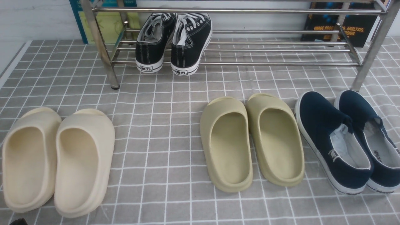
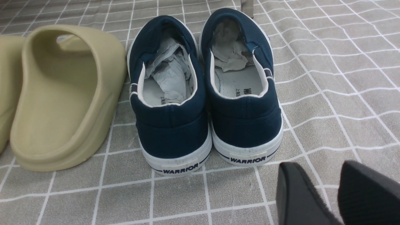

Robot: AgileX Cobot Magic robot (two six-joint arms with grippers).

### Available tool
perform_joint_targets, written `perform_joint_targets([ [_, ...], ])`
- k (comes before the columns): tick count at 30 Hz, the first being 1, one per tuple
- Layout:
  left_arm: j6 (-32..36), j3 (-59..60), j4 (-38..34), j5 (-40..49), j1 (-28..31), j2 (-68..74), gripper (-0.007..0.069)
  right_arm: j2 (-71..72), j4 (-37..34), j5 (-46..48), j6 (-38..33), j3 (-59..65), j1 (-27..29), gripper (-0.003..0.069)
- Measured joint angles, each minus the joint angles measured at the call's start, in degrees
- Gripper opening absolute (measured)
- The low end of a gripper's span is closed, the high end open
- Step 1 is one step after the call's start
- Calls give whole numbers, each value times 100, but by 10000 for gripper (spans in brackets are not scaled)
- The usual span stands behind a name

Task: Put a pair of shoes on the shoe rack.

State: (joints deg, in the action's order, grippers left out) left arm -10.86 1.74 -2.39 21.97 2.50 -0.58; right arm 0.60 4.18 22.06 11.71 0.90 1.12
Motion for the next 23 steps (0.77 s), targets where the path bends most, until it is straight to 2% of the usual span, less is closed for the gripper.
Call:
perform_joint_targets([
  [23,0,0,0,0,0,0,27,0,0,0,0,0,0,239],
])
